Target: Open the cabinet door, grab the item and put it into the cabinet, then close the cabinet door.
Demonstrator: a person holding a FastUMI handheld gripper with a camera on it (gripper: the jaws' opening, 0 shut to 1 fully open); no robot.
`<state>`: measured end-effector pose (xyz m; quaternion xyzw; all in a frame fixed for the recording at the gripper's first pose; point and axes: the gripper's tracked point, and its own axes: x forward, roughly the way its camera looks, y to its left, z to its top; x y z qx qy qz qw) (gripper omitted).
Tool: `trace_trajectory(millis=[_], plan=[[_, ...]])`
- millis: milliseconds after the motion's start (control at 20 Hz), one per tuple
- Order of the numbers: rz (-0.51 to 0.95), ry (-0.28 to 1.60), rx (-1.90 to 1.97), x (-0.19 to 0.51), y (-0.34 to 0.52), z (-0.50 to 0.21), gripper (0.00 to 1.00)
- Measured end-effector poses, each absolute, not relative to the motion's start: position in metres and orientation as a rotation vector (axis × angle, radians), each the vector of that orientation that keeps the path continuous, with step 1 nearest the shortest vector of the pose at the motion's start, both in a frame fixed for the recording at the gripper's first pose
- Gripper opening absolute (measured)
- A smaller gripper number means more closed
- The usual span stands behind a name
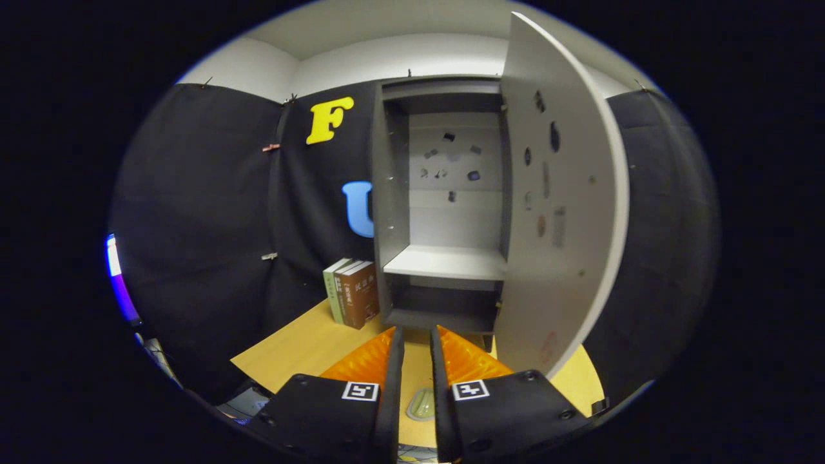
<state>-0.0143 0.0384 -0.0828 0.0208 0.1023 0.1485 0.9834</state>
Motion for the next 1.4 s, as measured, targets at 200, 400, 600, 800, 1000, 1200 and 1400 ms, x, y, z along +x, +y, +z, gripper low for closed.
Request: trace_trajectory(millis=[200, 400, 600, 800, 1000, 1200, 1400], plan=[[0.329, 0.282, -0.025, 0.008, 0.081, -0.136, 0.37], [0.307, 0.388, -0.026, 0.018, 0.099, -0.189, 0.71], [0.29, 0.475, -0.013, 0.039, 0.117, -0.234, 0.9], [0.225, 0.592, 0.026, 0.048, 0.116, -0.283, 0.96], [0.135, 0.67, 0.015, 0.061, 0.1, -0.33, 0.99], [0.064, 0.74, 0.025, 0.068, 0.082, -0.375, 0.99], [0.004, 0.807, 0.035, 0.078, 0.064, -0.413, 0.99]])
